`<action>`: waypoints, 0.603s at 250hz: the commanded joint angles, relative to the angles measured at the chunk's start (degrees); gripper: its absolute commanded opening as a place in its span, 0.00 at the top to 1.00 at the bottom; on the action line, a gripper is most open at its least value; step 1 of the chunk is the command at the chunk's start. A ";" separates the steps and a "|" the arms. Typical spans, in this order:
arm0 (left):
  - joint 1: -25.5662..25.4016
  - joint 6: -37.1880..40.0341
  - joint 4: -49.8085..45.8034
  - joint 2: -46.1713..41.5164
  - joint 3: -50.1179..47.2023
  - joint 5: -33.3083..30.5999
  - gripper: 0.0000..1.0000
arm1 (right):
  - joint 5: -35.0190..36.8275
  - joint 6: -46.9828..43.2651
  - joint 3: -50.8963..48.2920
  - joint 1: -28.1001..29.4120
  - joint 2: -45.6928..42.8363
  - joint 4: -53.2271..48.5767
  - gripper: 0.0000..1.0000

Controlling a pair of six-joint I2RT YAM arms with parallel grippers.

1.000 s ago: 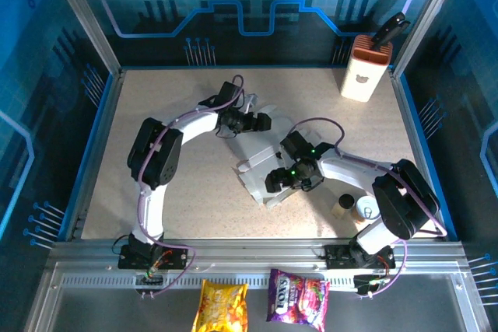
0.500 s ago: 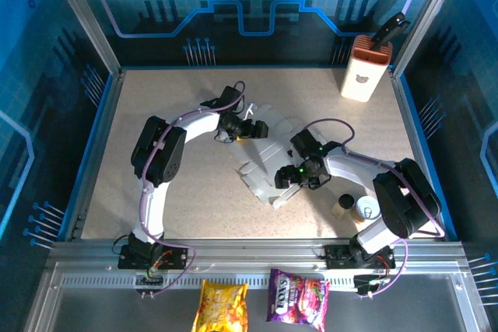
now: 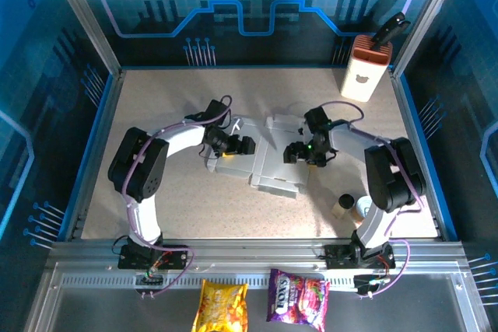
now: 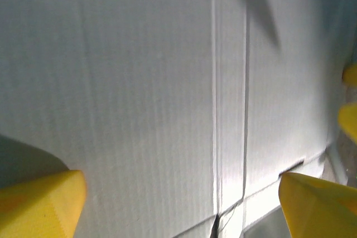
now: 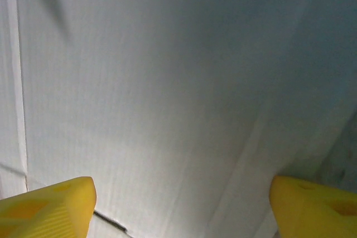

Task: Fold the paper box

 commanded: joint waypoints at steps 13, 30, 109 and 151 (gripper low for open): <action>-2.45 -2.41 -3.09 -5.02 -5.05 -0.12 0.10 | 0.88 -3.32 8.69 -0.58 6.68 -3.63 0.17; -3.71 -3.54 -2.81 -6.12 -7.01 0.24 0.10 | 0.71 -3.79 12.69 -0.60 9.75 -4.60 0.18; -14.29 -11.37 0.78 -7.29 -10.04 0.65 0.10 | -3.44 -5.40 29.32 2.96 21.80 -6.79 0.18; -17.92 -16.53 6.17 -5.81 -9.47 0.97 0.10 | -5.76 -5.19 37.39 7.01 28.04 -7.78 0.18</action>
